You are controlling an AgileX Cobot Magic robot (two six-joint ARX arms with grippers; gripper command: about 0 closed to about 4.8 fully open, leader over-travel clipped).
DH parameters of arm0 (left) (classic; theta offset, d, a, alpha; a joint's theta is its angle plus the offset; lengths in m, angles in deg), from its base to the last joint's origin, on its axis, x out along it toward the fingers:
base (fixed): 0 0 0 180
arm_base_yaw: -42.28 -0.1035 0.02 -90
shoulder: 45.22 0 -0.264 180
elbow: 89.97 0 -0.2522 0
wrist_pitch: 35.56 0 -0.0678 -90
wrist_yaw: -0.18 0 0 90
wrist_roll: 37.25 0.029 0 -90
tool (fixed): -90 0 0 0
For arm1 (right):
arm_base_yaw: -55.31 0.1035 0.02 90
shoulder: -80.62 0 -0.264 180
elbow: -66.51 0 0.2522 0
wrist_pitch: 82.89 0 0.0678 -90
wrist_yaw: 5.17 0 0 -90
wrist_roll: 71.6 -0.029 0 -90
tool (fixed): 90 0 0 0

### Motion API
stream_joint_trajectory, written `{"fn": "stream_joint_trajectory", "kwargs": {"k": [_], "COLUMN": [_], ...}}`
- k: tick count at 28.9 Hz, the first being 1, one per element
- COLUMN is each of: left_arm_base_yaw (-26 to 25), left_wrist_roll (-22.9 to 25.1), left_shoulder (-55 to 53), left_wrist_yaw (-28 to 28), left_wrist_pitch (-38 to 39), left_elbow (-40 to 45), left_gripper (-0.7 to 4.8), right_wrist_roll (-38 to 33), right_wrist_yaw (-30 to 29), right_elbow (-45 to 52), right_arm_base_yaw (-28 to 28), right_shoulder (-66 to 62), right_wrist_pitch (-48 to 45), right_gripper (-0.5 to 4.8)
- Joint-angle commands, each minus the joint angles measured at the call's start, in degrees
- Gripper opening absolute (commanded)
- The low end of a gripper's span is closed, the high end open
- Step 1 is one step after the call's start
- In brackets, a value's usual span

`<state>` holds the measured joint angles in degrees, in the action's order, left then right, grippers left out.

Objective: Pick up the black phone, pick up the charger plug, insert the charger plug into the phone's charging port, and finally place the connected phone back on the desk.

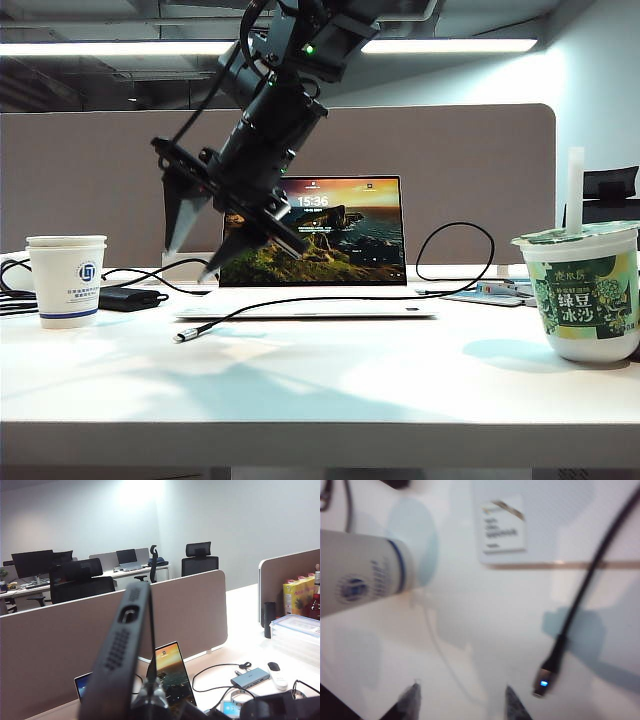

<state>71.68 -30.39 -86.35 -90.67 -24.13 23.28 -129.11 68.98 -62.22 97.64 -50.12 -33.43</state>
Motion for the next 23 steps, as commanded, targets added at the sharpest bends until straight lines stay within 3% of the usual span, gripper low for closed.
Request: {"fn": "stream_joint_trajectory", "kwargs": {"k": [1, 23], "left_arm_base_yaw": [-0.11, -0.11], "left_wrist_roll": [0.22, -0.02], "left_shoulder": [0.39, 2.12], "left_wrist_yaw": [-0.44, -0.59], "left_wrist_pitch": [-2.45, -2.89], "left_elbow": [-0.46, -0.46], "left_gripper": [-0.07, -0.07], "right_wrist_roll": [-0.57, -0.96], "right_wrist_yaw": [1.42, 2.25], "right_elbow": [-2.47, -3.04], "right_arm_base_yaw": [0.13, 0.55], "right_shoulder": [0.5, -3.82], "right_wrist_pitch": [-1.29, 6.14], "right_gripper": [2.09, 2.0]}}
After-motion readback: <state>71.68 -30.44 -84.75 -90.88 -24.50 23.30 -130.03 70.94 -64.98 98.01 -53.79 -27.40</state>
